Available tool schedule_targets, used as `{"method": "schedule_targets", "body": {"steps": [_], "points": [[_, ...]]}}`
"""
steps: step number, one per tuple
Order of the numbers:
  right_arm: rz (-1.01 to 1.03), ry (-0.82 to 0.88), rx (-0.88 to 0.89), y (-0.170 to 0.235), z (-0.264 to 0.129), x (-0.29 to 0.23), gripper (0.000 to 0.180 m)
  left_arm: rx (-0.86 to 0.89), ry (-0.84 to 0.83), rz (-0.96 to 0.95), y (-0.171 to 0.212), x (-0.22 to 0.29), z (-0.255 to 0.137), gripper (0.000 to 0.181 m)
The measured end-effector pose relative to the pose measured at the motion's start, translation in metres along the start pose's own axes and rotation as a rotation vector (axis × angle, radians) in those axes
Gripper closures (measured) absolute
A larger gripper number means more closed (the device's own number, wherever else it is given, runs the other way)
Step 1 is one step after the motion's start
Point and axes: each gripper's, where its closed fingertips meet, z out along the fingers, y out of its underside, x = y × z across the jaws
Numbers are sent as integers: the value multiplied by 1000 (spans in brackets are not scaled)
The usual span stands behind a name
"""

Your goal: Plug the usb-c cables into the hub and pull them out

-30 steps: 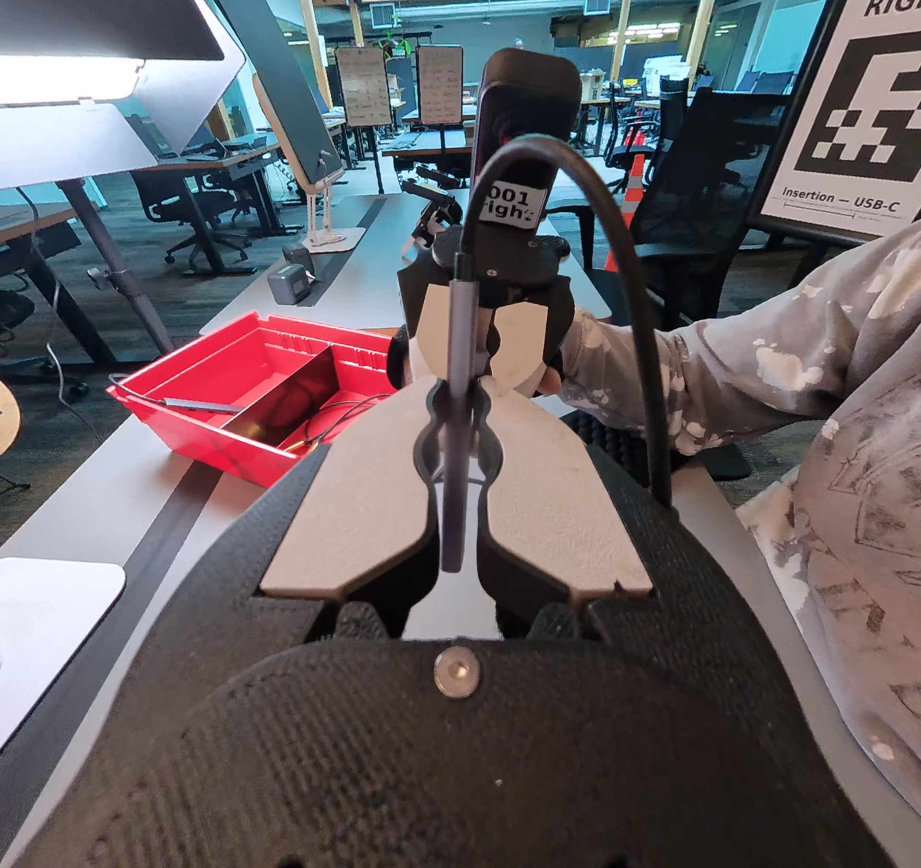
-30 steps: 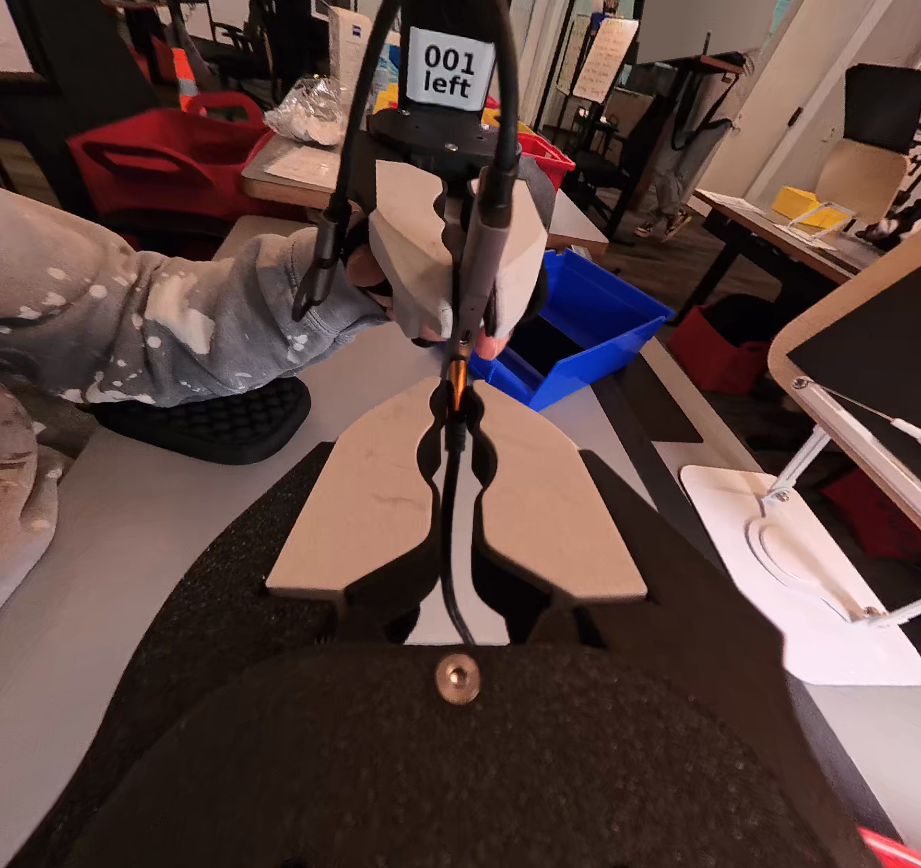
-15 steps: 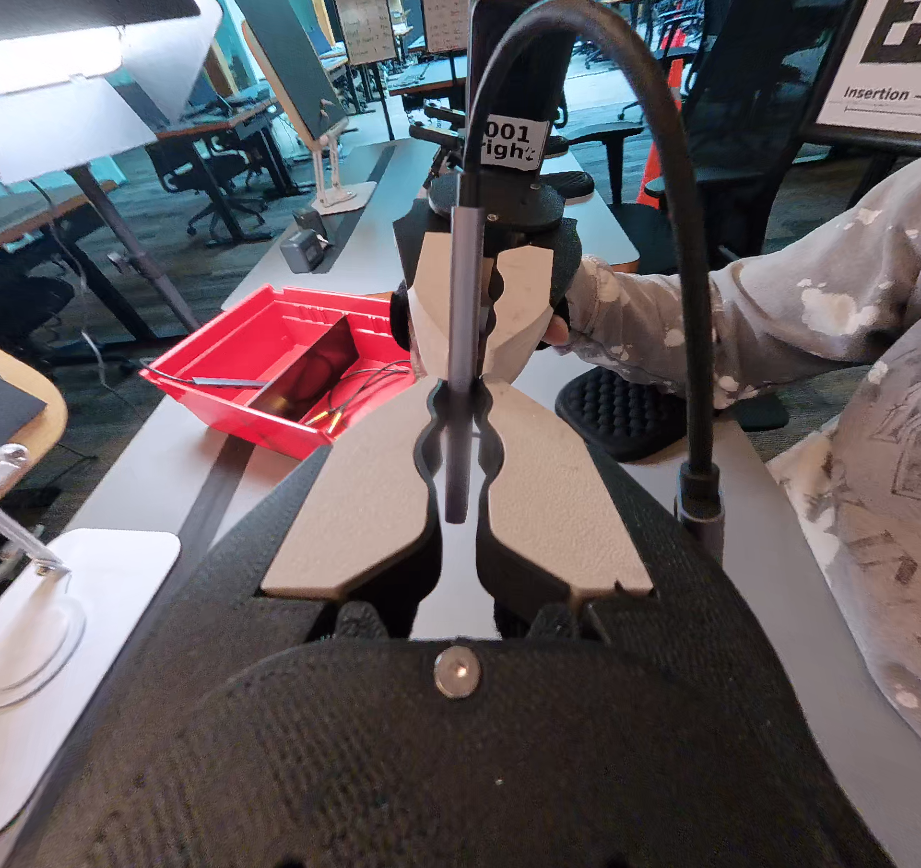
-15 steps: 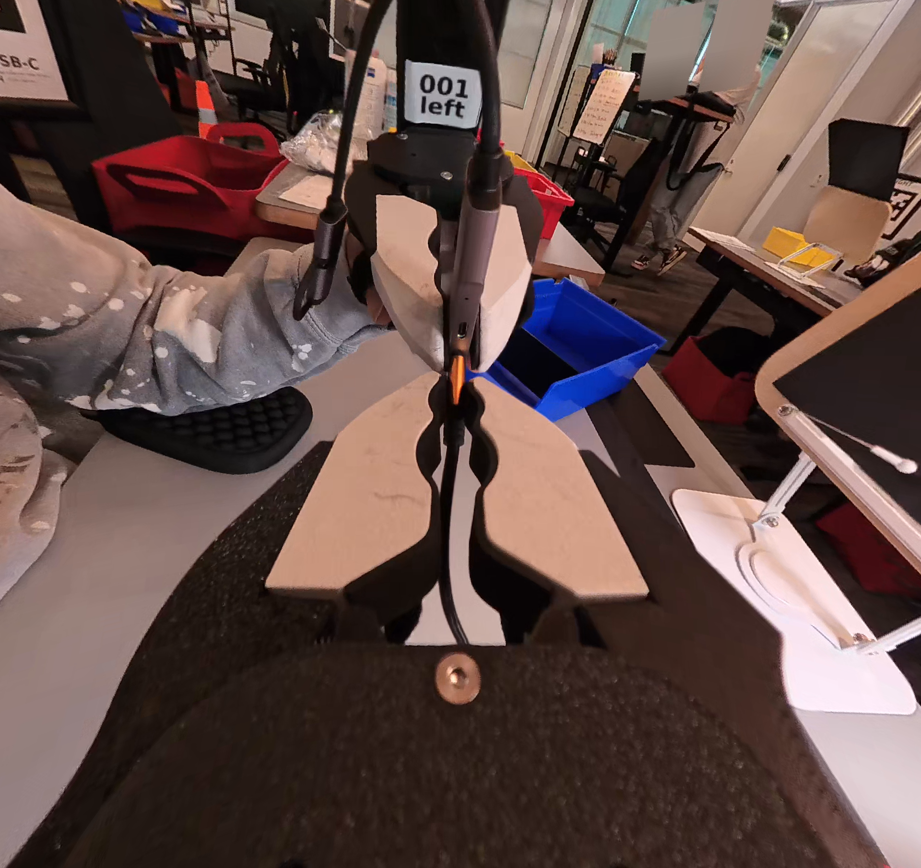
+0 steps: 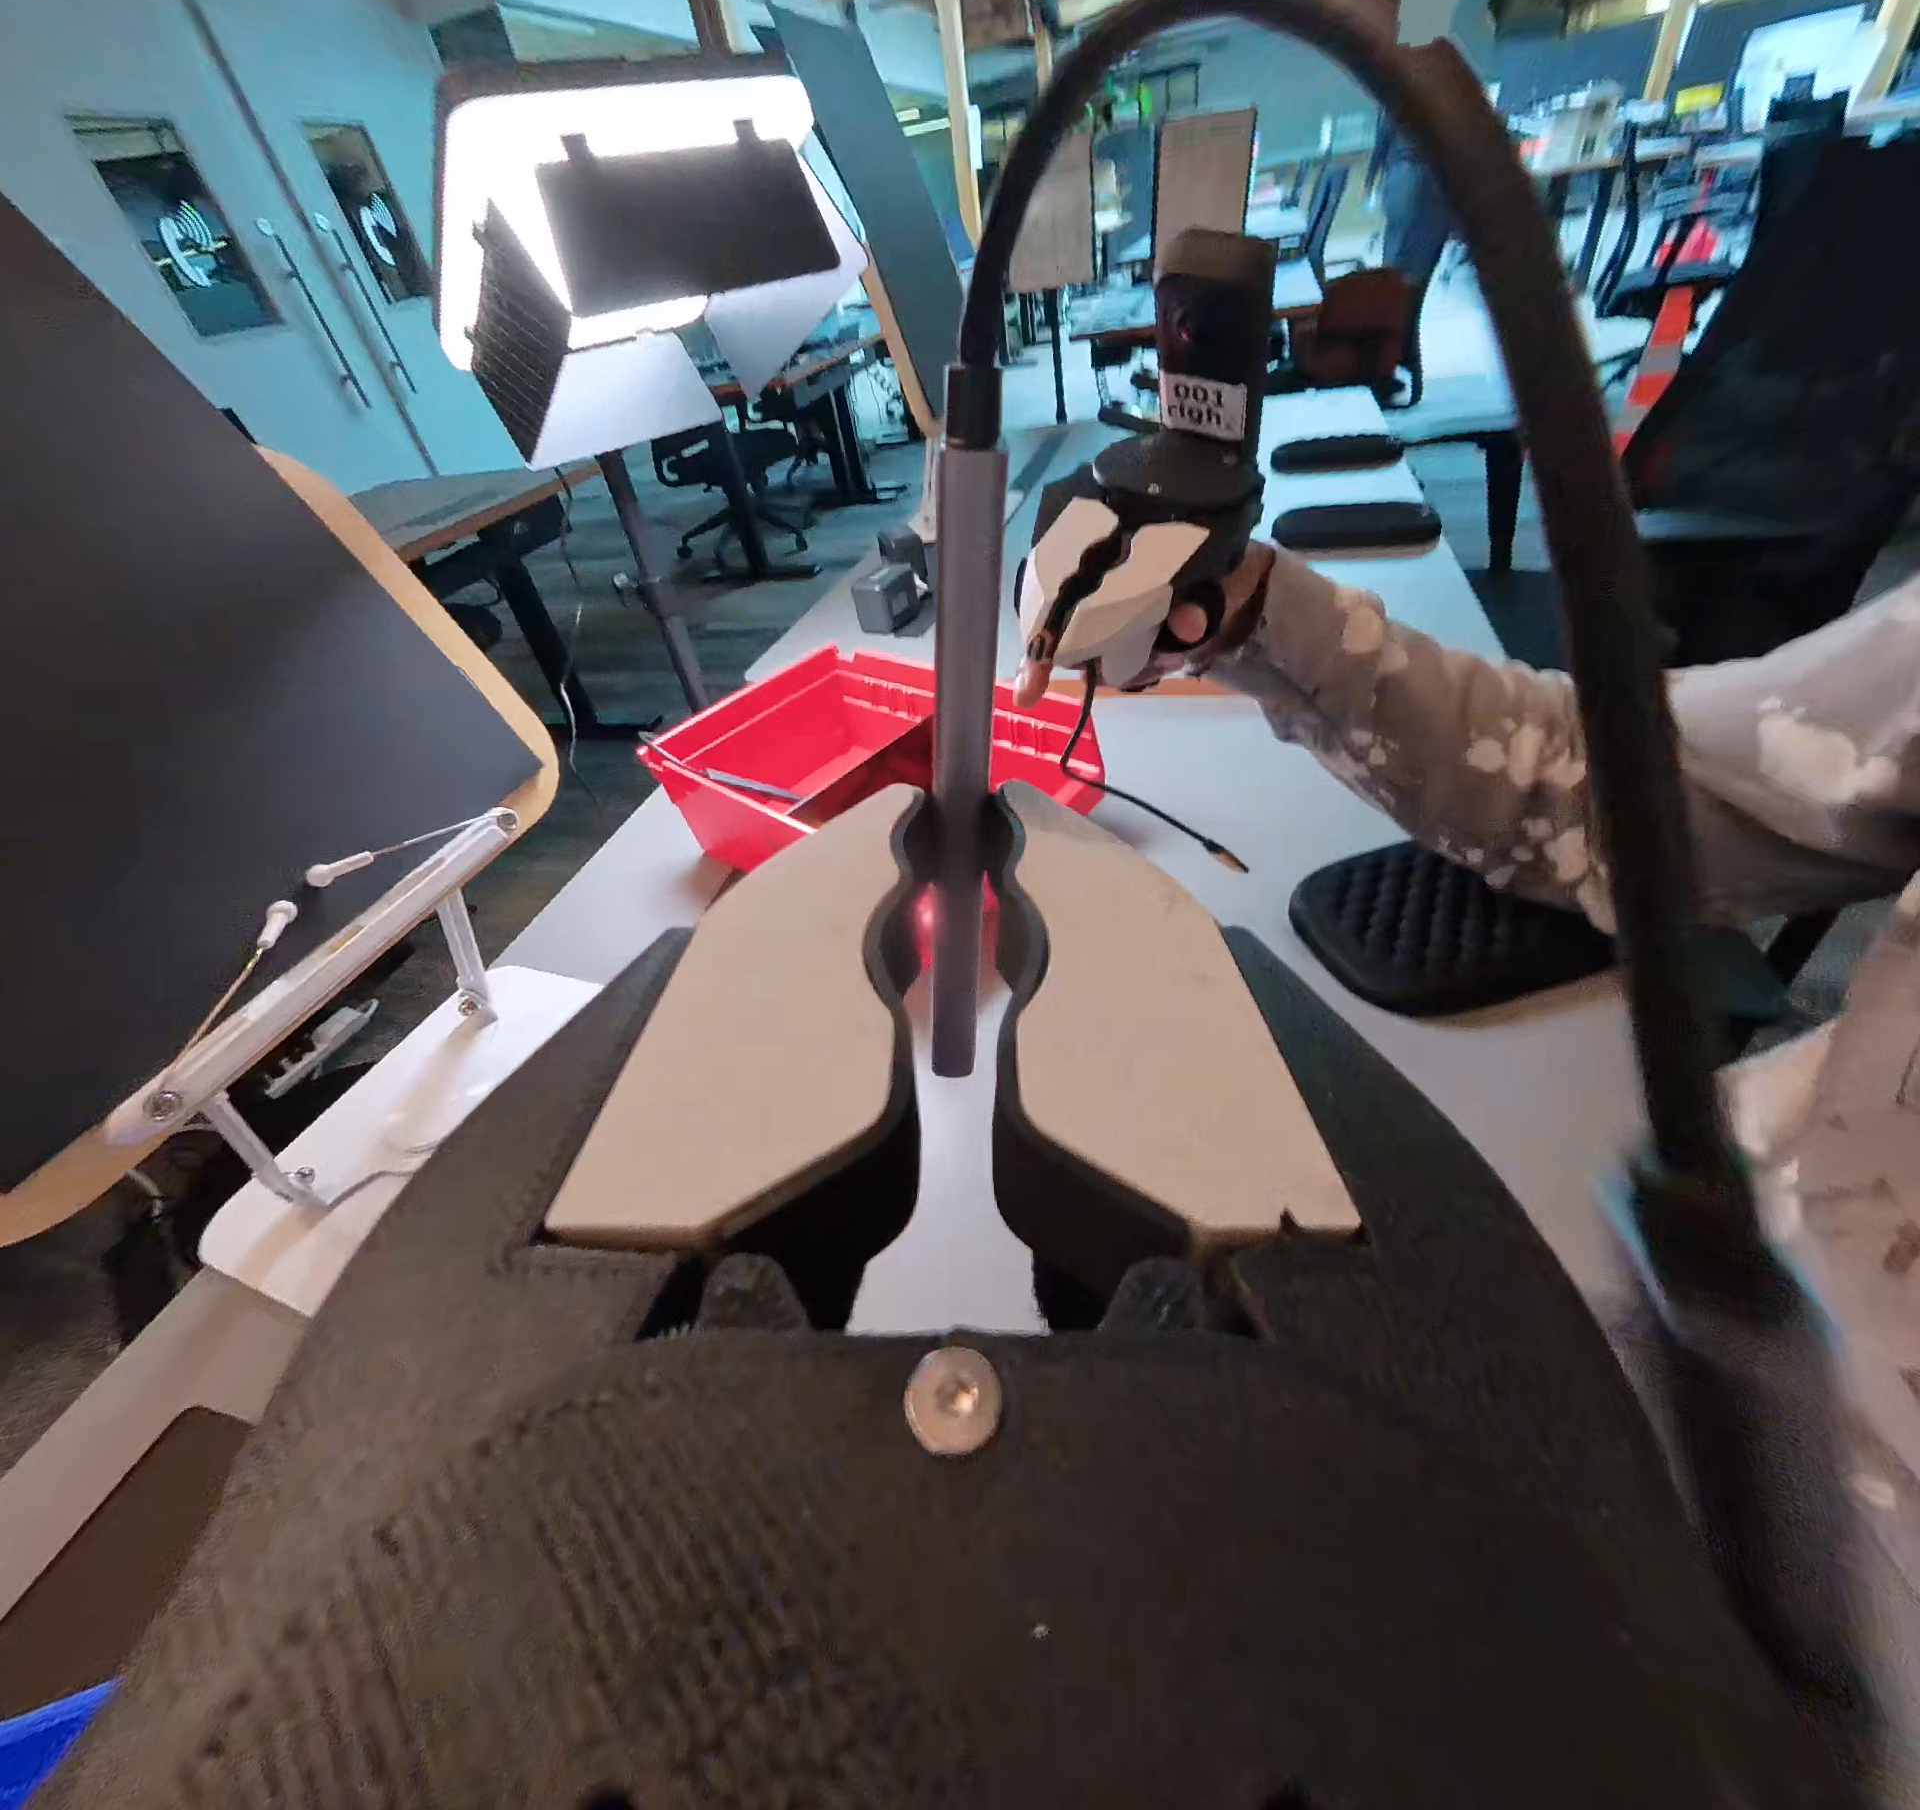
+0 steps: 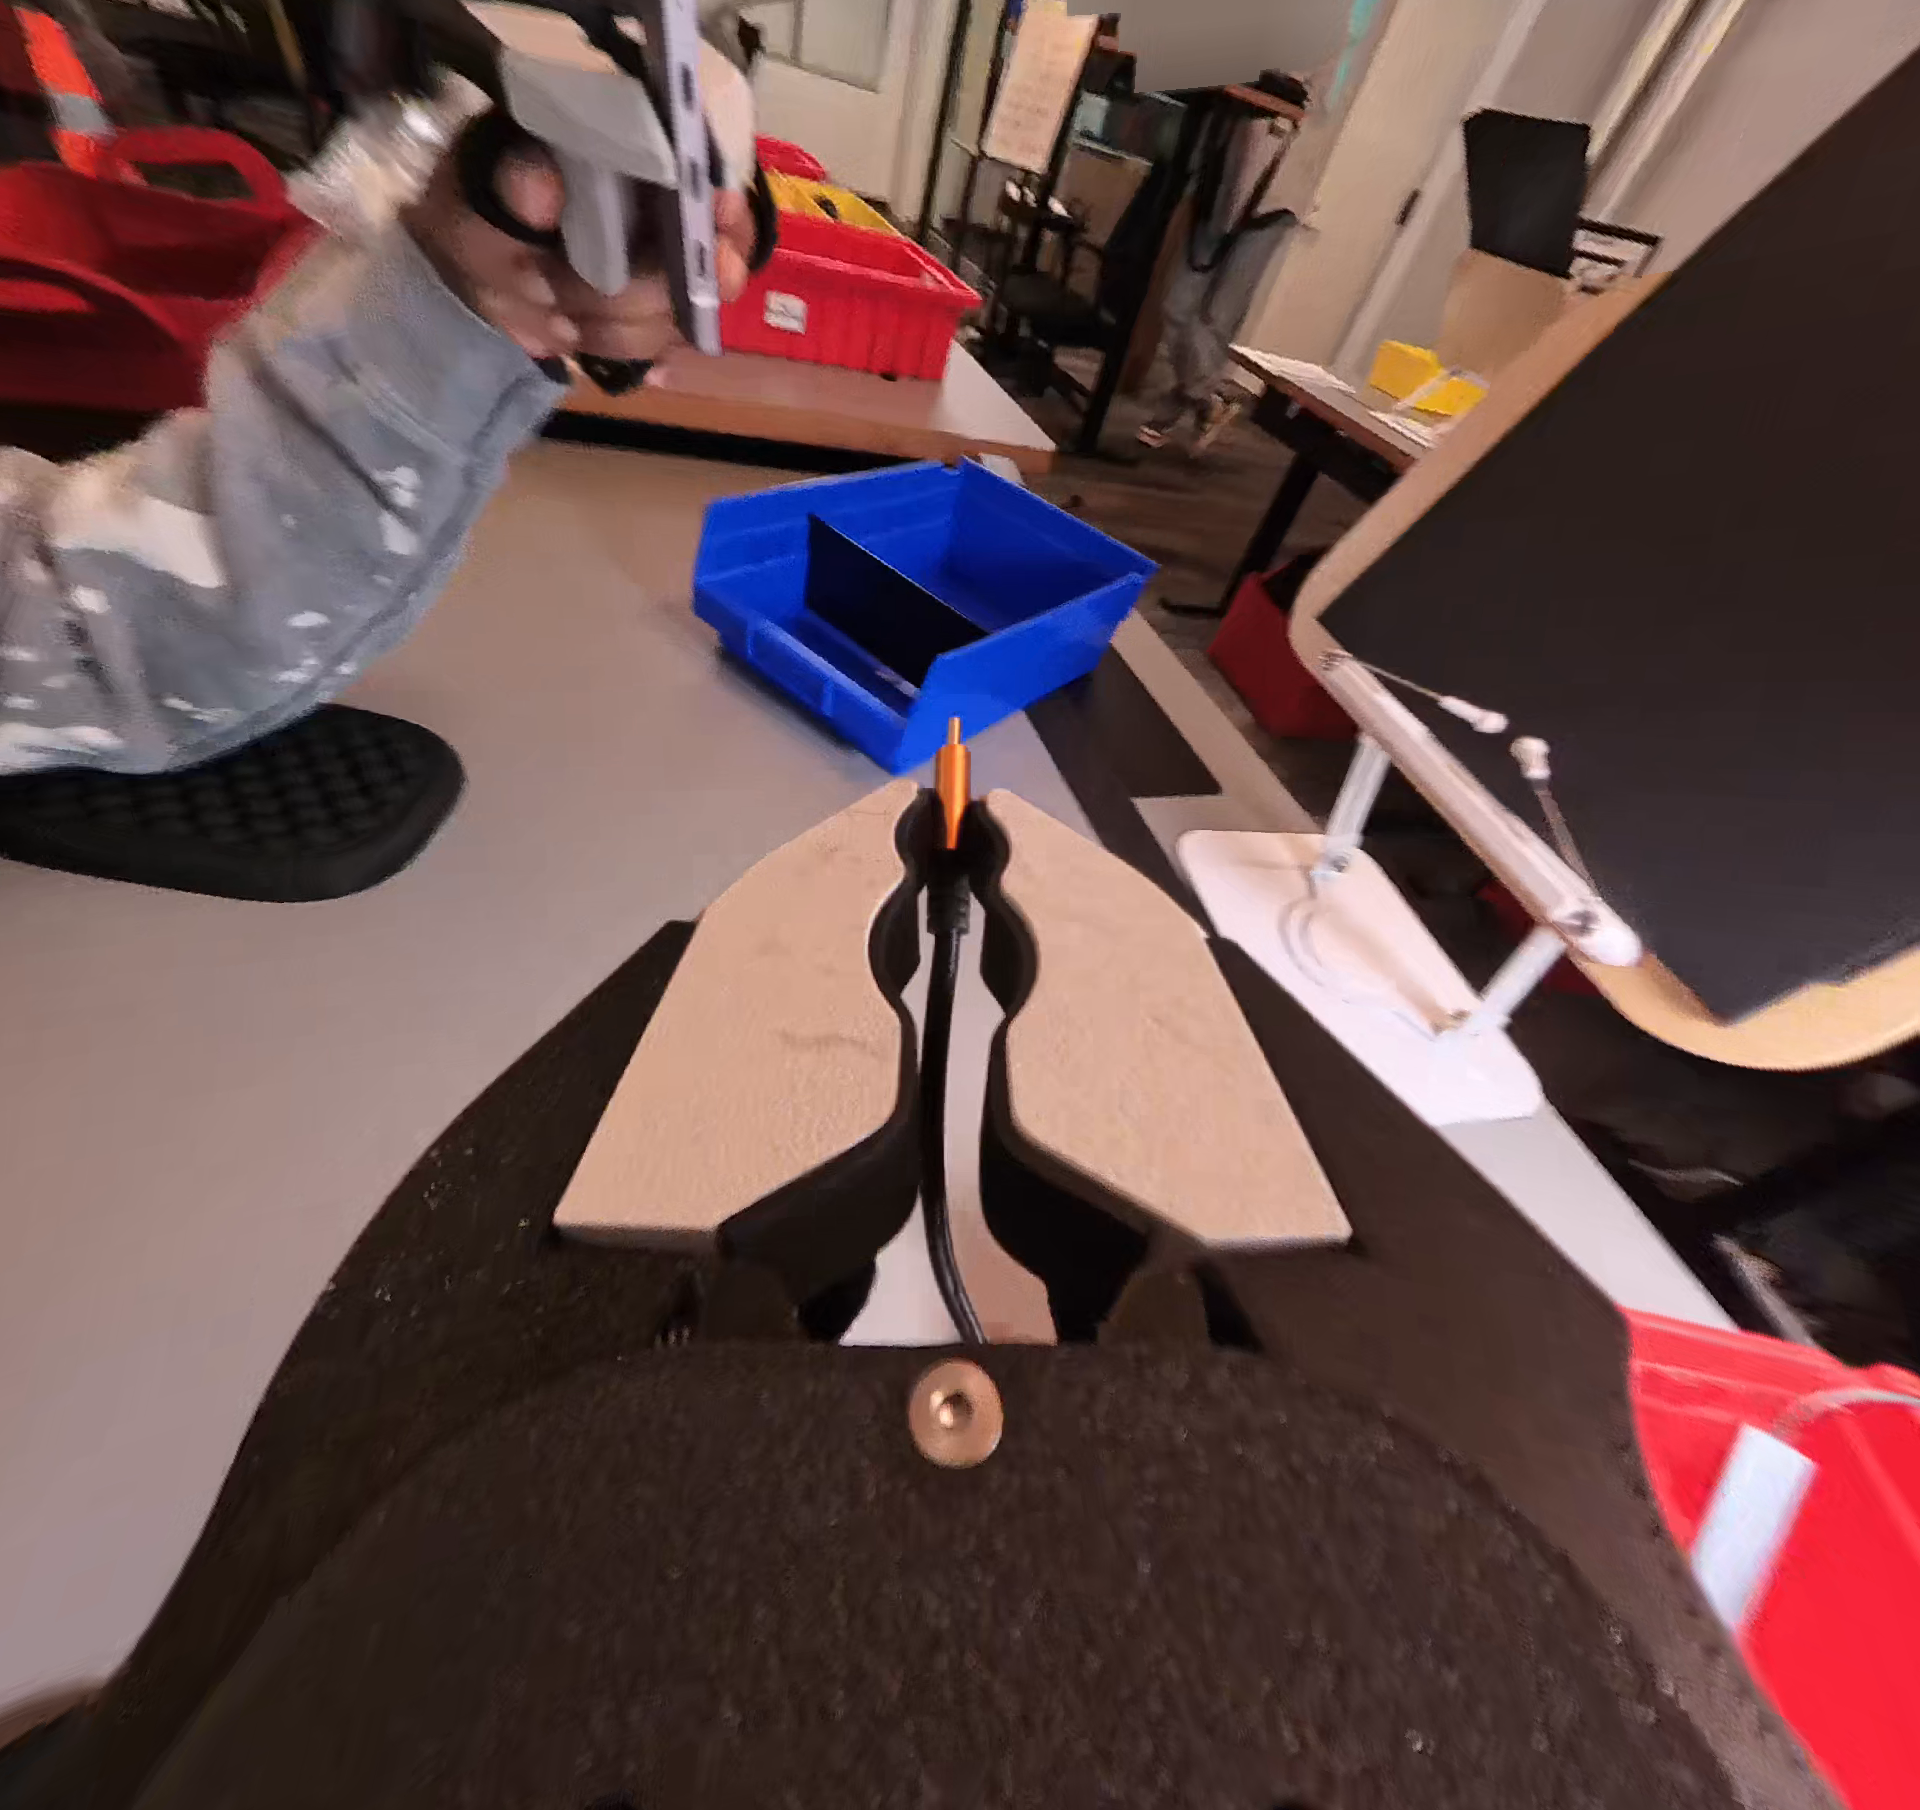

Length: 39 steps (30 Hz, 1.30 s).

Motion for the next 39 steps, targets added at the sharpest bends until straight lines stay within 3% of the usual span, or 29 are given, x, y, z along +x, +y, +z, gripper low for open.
{"method": "schedule_targets", "body": {"steps": [9,12,19,27,34,39], "points": [[-266,247,-211,-36,0,102,173,-84,22,7,14,5,14,171],[-341,331,-284,-27,-3,140,173,-101,24,-1,19,4,18,171],[-349,305,-554,83,-21,153,173,-112,20,-12,23,-1,19,171],[-175,131,-869,188,-55,121,173,-129,12,-14,28,-3,24,171],[-91,20,-1155,247,-60,105,171,-174,-10,-21,39,-7,33,171],[-29,16,-1124,246,-45,109,160,-232,-35,-10,51,-11,40,171]]}}
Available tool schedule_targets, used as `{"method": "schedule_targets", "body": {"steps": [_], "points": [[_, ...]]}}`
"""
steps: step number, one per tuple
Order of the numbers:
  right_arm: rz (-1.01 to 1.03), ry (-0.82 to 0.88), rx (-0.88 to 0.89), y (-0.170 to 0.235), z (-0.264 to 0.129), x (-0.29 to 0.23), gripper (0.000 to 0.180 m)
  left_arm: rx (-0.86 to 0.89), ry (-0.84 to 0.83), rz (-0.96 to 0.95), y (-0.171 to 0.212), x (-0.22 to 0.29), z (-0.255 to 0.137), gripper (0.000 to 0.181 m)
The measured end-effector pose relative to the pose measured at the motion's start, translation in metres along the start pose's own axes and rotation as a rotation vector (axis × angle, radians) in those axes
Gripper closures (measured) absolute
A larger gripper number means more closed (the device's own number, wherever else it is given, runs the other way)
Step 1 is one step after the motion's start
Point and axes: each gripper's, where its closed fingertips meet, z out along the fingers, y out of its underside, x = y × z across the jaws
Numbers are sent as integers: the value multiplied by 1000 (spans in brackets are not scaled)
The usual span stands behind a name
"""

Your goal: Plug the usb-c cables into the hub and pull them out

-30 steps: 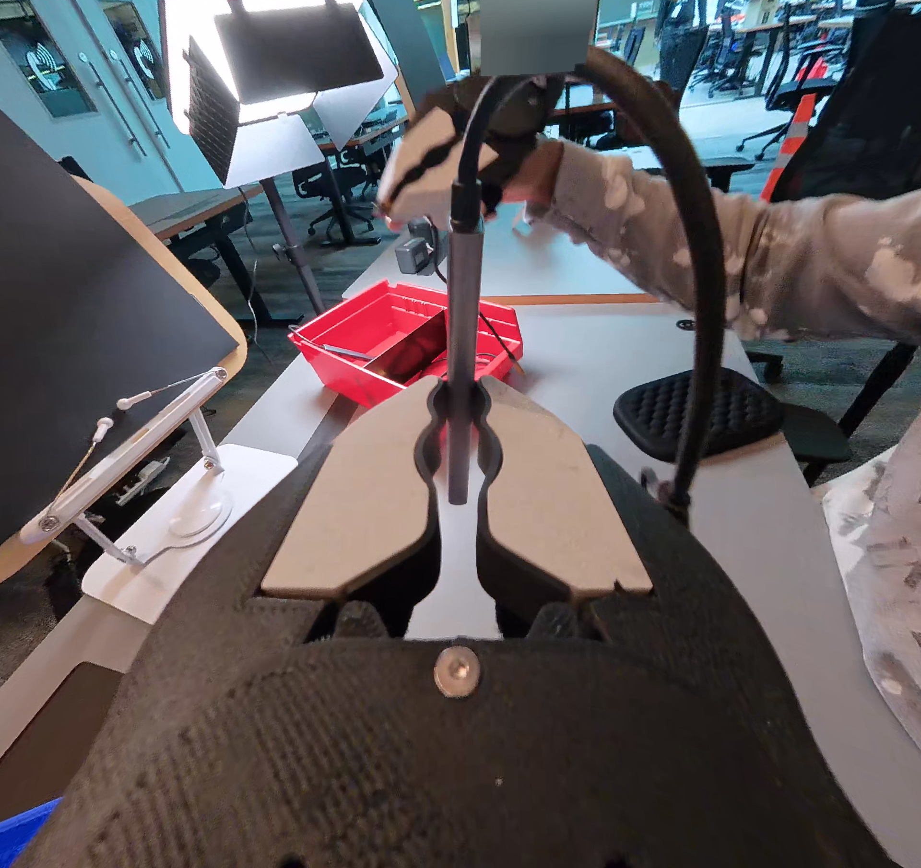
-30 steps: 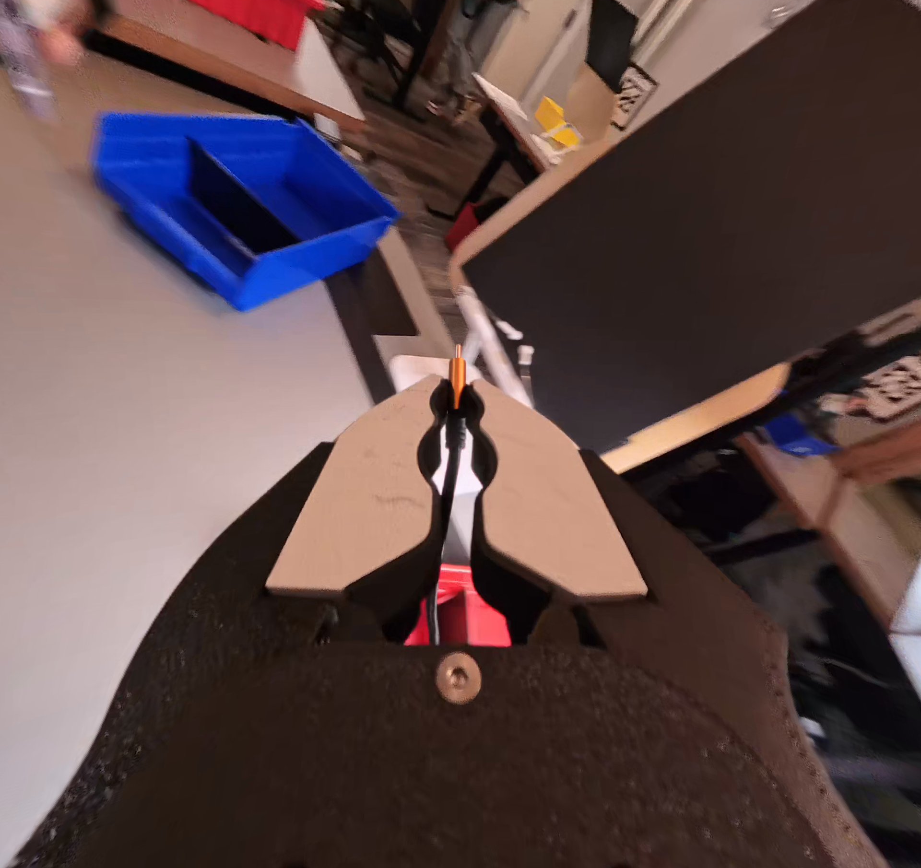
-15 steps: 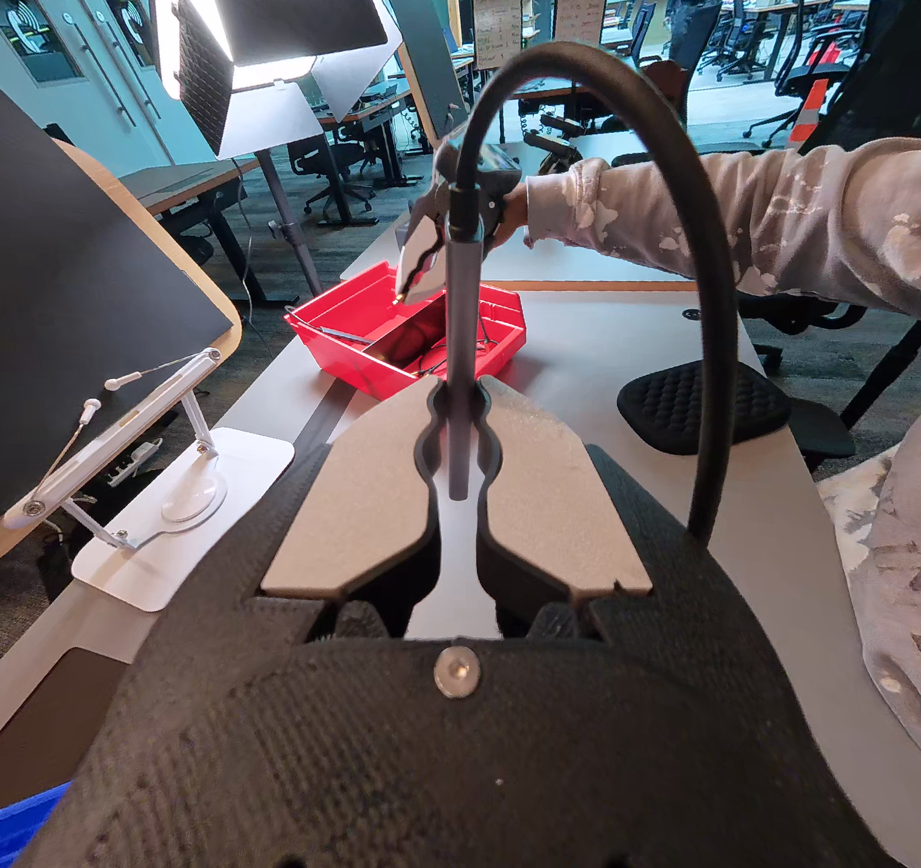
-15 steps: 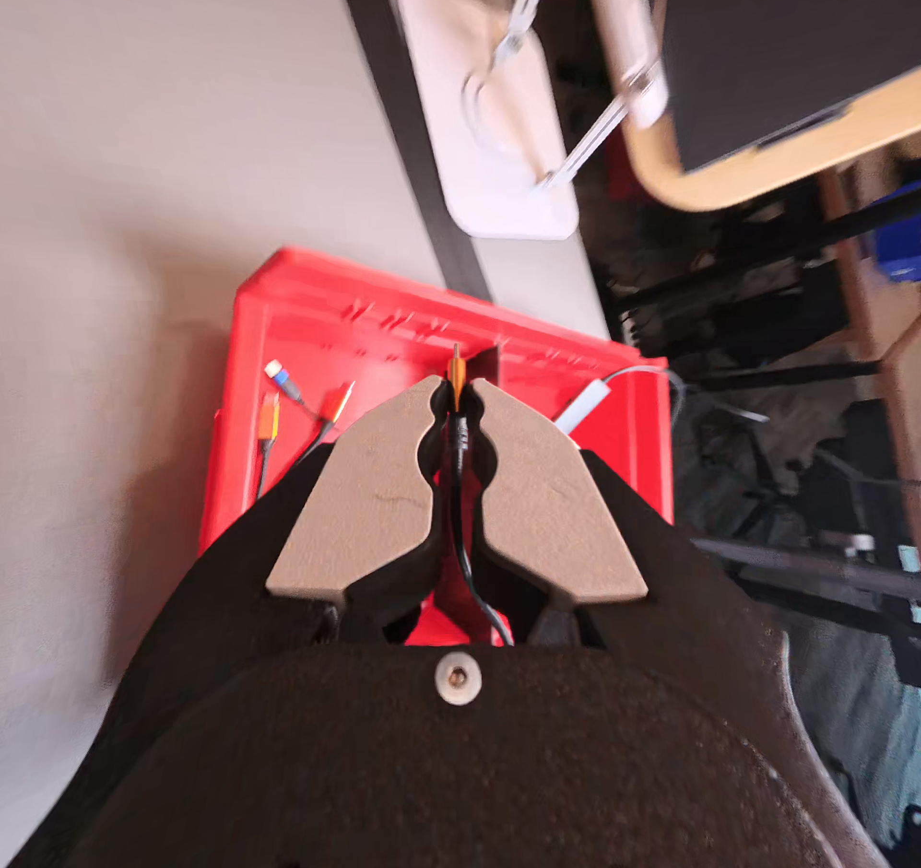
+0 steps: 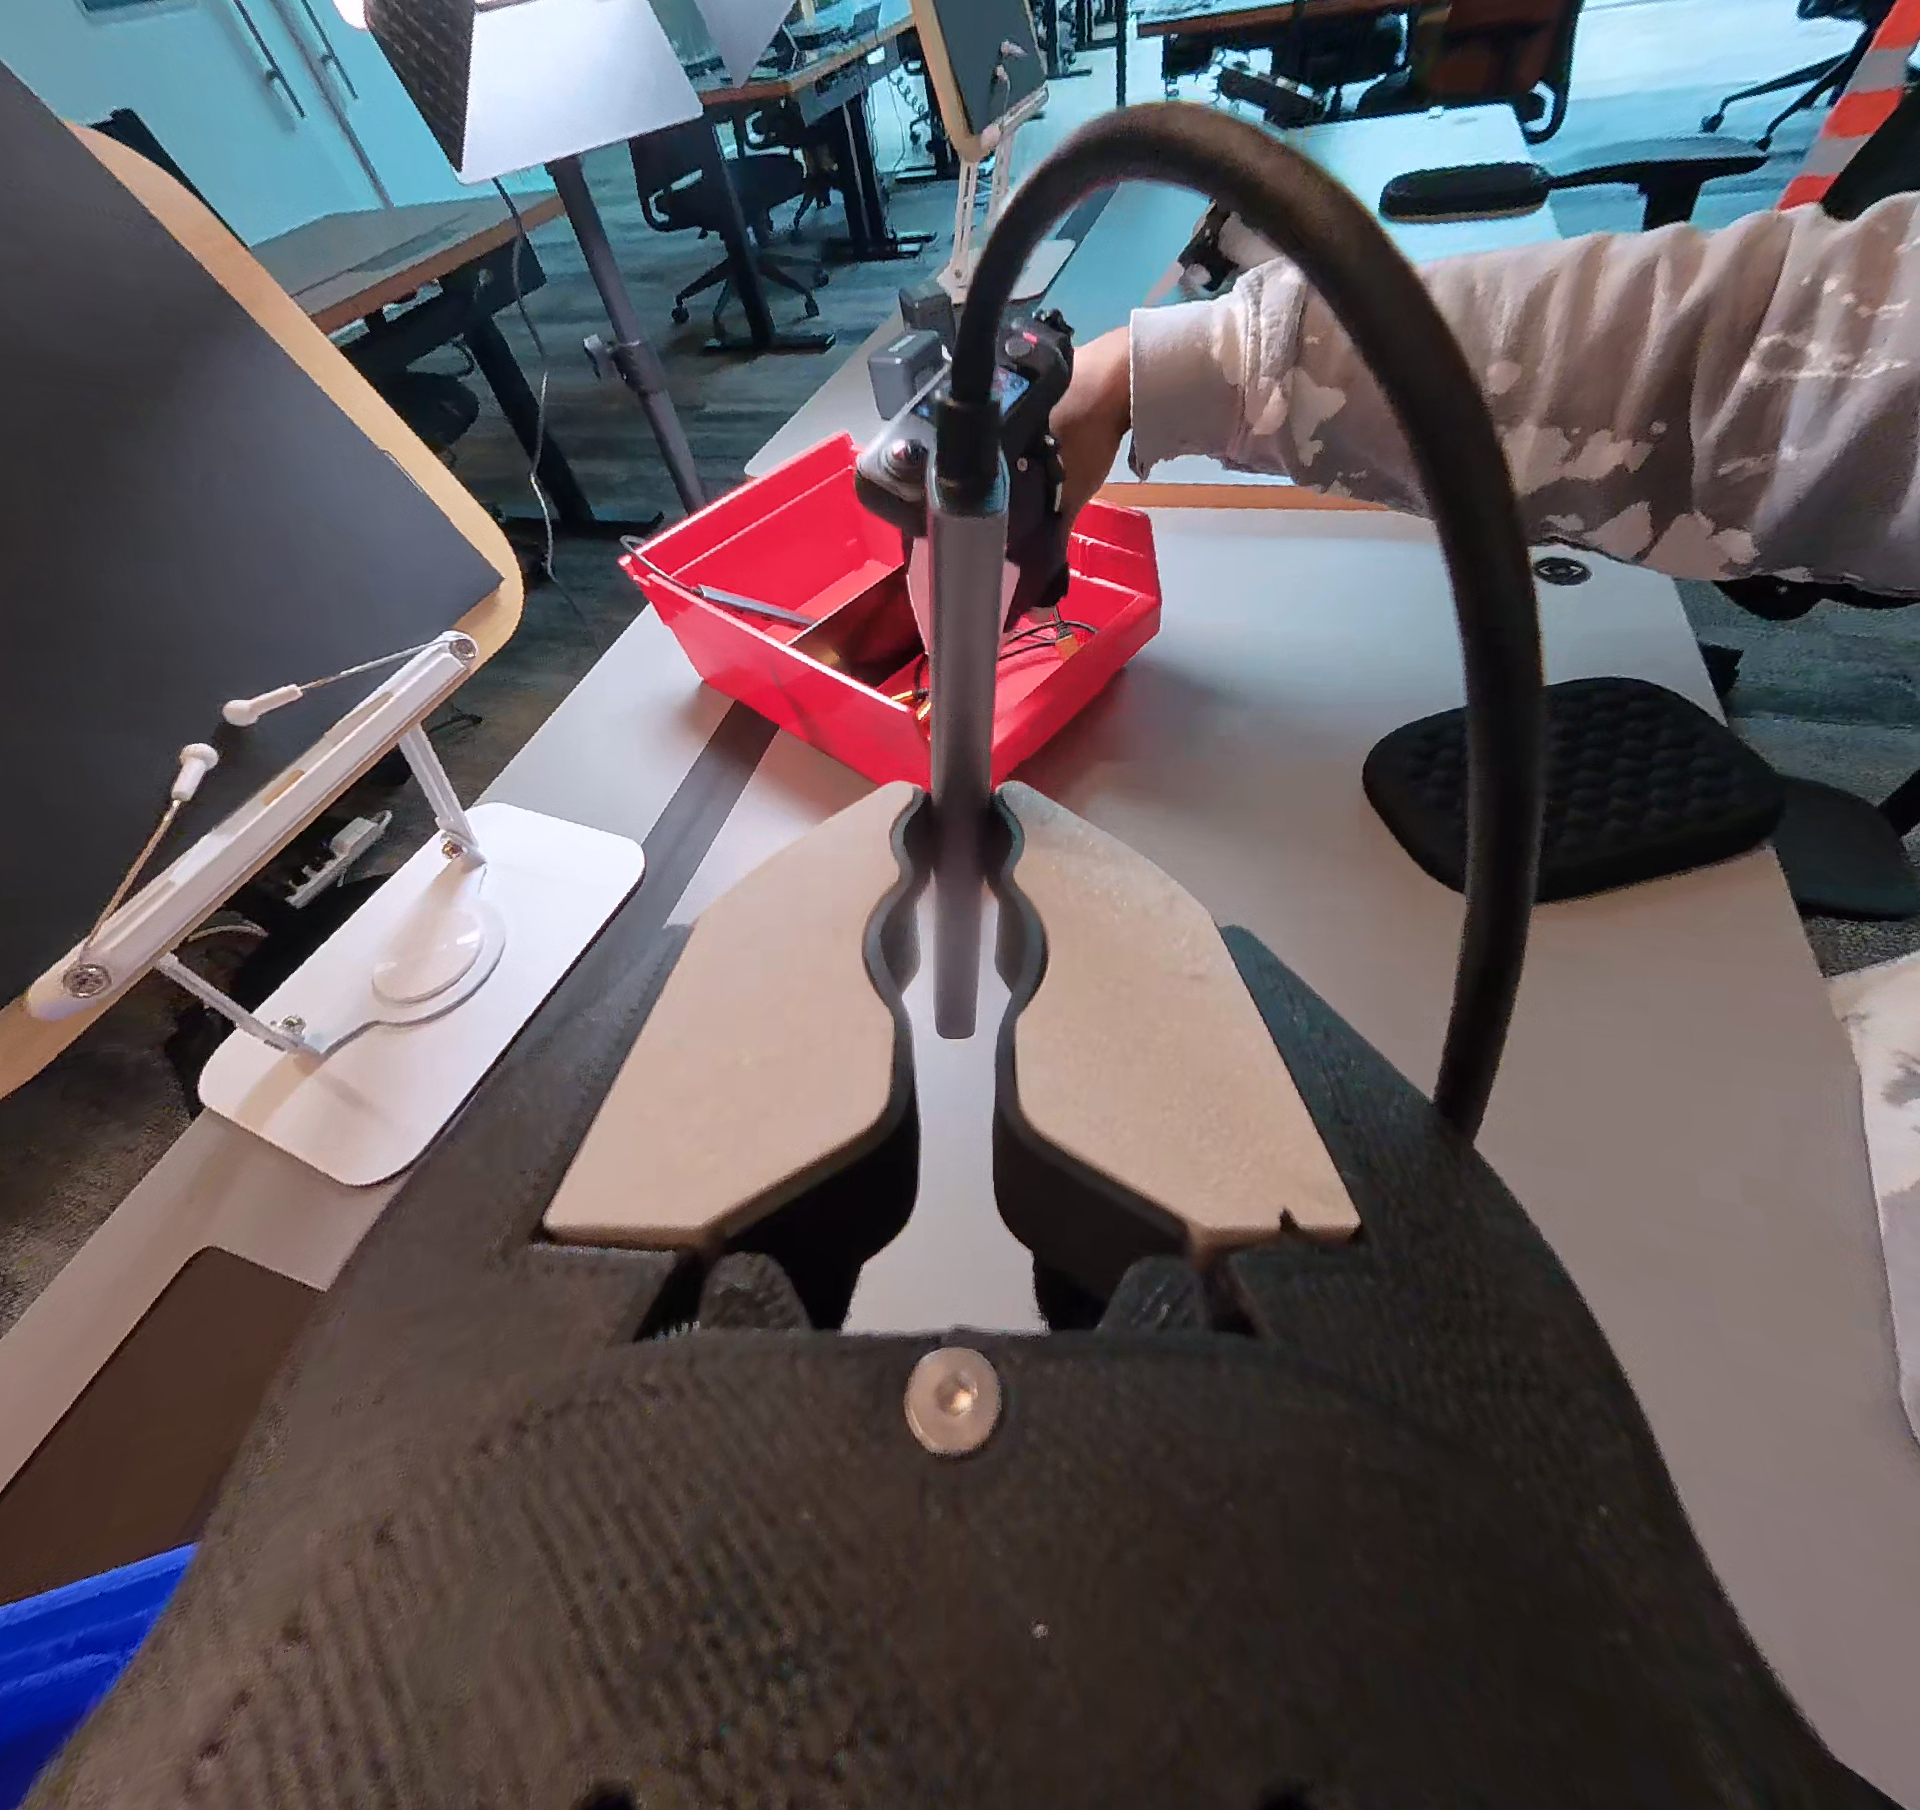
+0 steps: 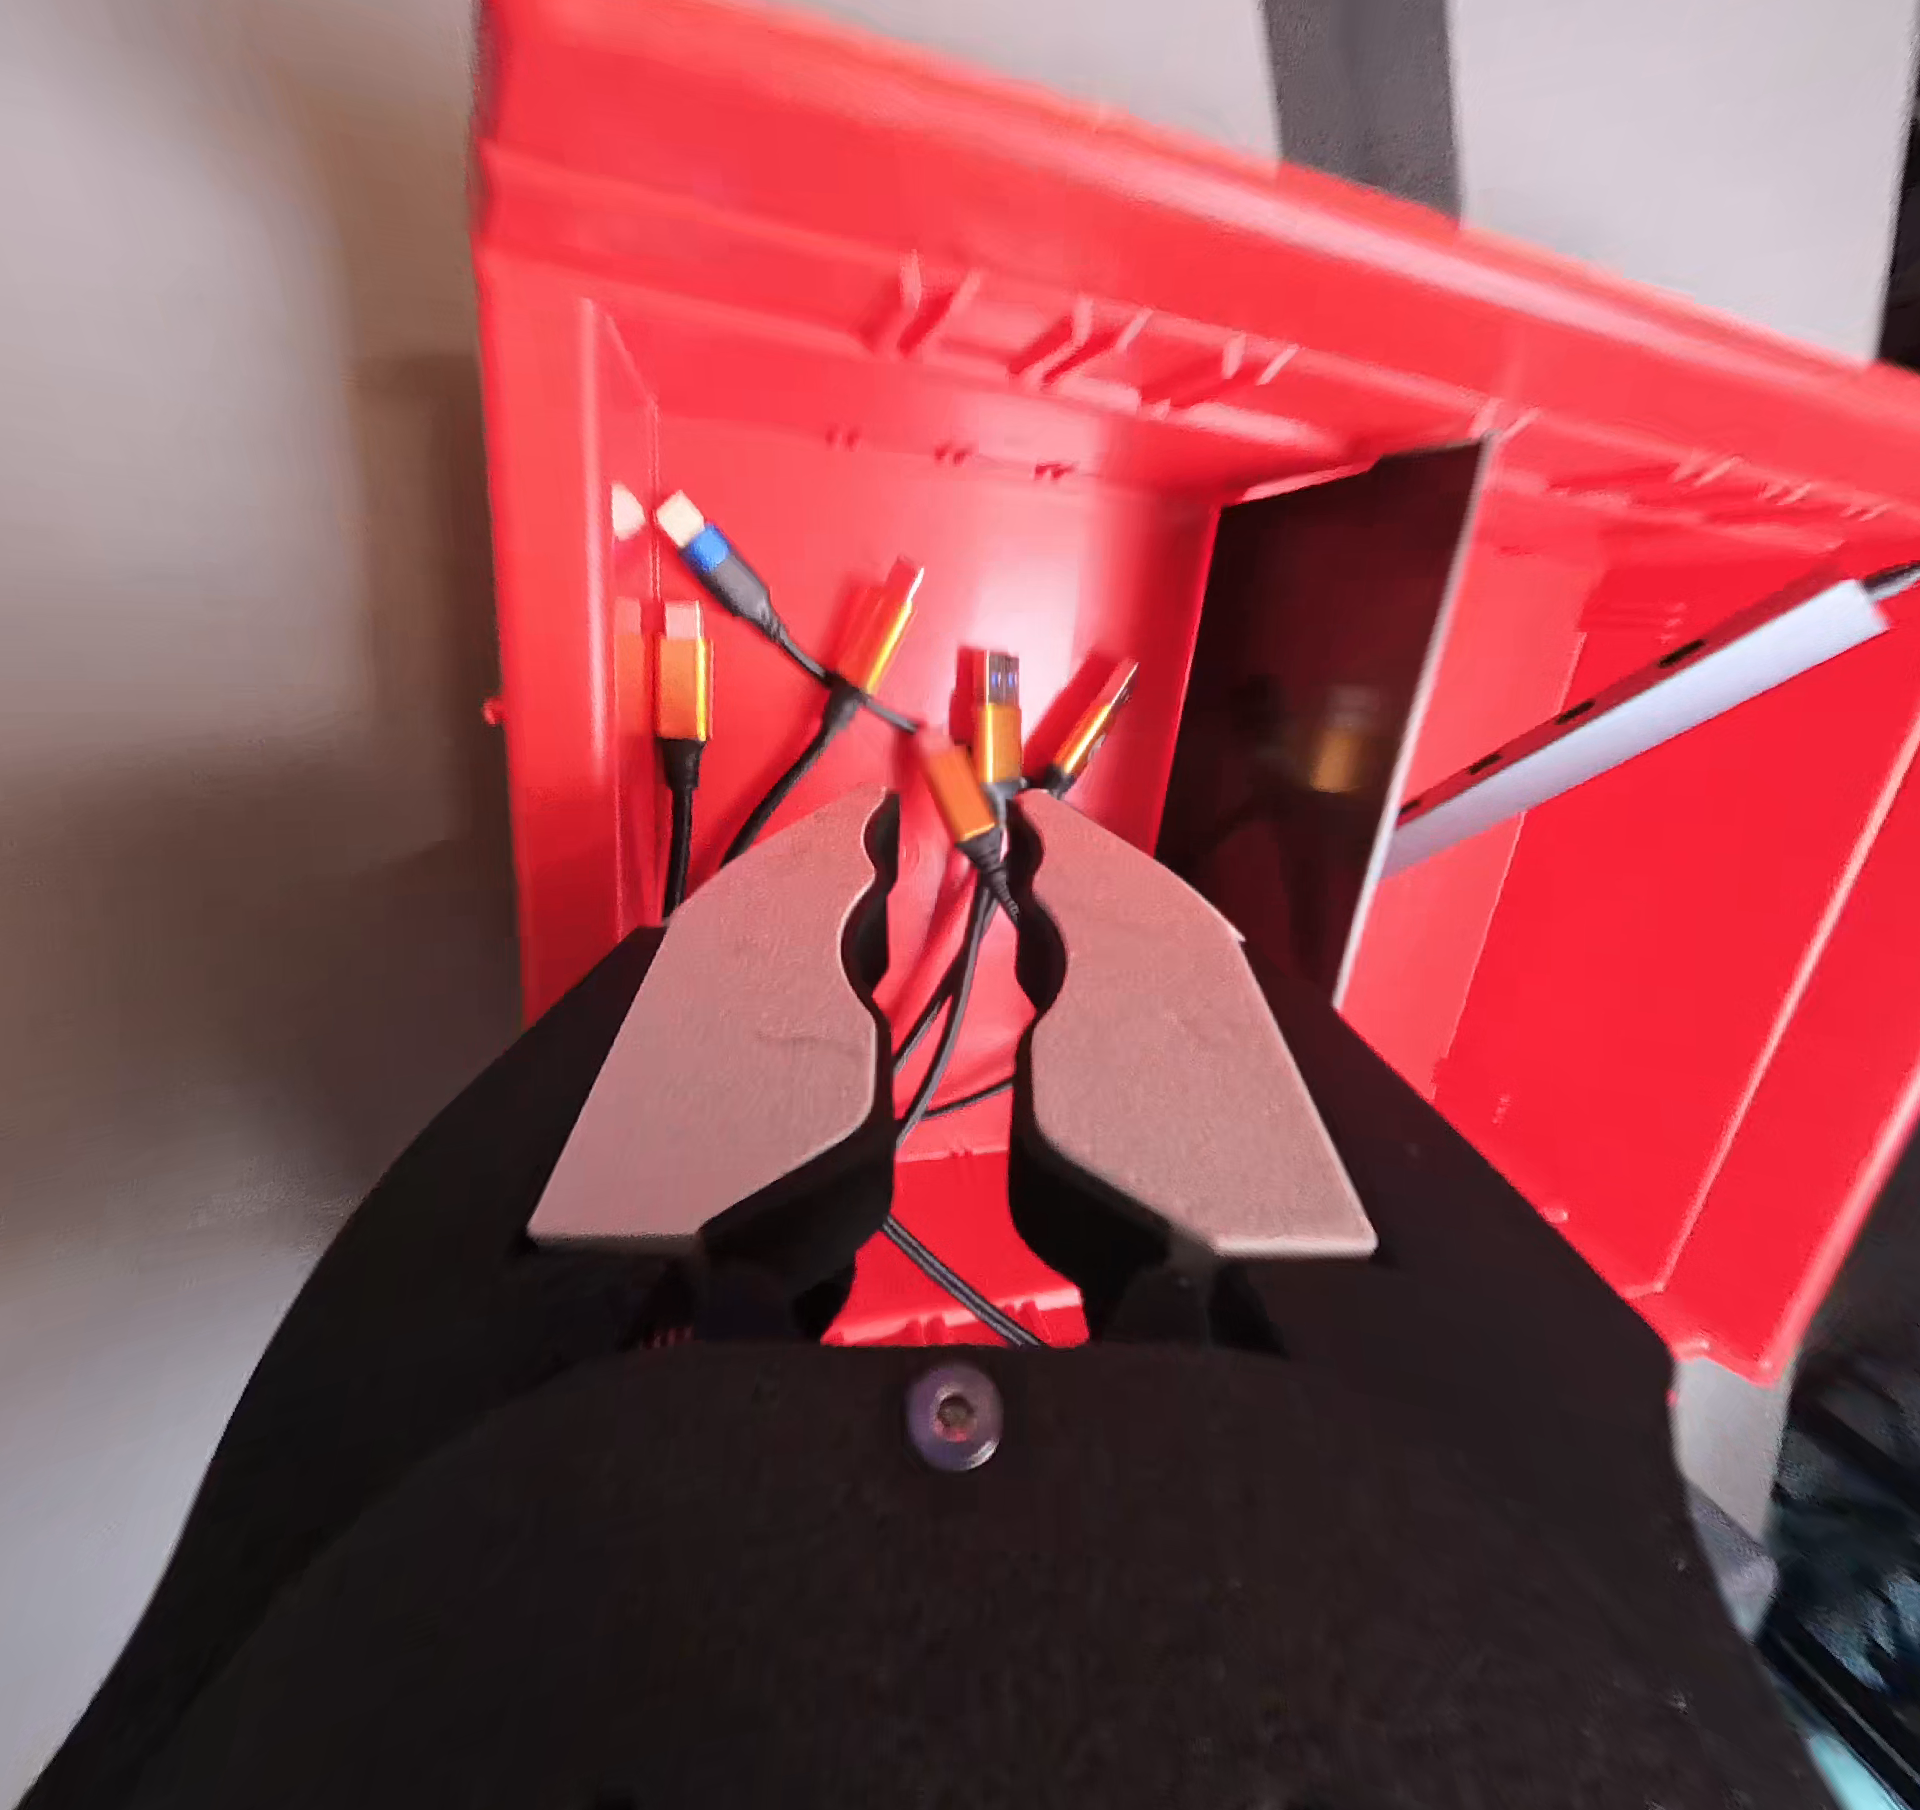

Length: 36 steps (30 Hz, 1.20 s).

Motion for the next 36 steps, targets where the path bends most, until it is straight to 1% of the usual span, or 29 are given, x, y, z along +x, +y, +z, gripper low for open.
{"method": "schedule_targets", "body": {"steps": [2,5,8,10,13,15,17,19,20,21,23,25,28,31,33,36], "points": [[34,8,113,-19,-17,4,153,-10,10,-7,3,0,3,171],[65,1,339,-57,-60,1,148,-32,23,-16,8,0,9,171],[6,11,533,-97,-117,-14,146,-53,44,-23,13,2,16,171],[-66,6,622,-124,-153,-35,146,-67,62,-23,15,6,22,171],[-183,-13,700,-164,-191,-77,147,-99,74,-6,18,14,35,171],[-260,-47,719,-187,-204,-108,146,-133,83,16,22,21,46,171],[-323,-53,707,-204,-207,-128,144,-166,101,36,26,30,56,171],[-369,-75,667,-215,-200,-144,144,-190,121,54,29,39,65,171],[-393,-75,636,-217,-194,-149,151,-198,128,64,30,43,69,171],[-427,-76,610,-217,-189,-154,164,-206,131,74,31,45,71,171],[-457,-90,597,-217,-190,-160,171,-207,106,98,31,43,72,169],[-438,-97,622,-215,-201,-156,171,-146,103,89,21,42,67,166],[-377,-62,595,-198,-216,-128,171,-50,18,56,7,21,53,165],[-275,53,501,-166,-218,-78,170,9,-36,0,3,0,36,165],[-184,145,401,-137,-209,-37,171,38,-55,-20,-1,-6,28,166],[-52,372,201,-81,-188,38,170,59,-63,-20,-6,-6,24,166]]}}
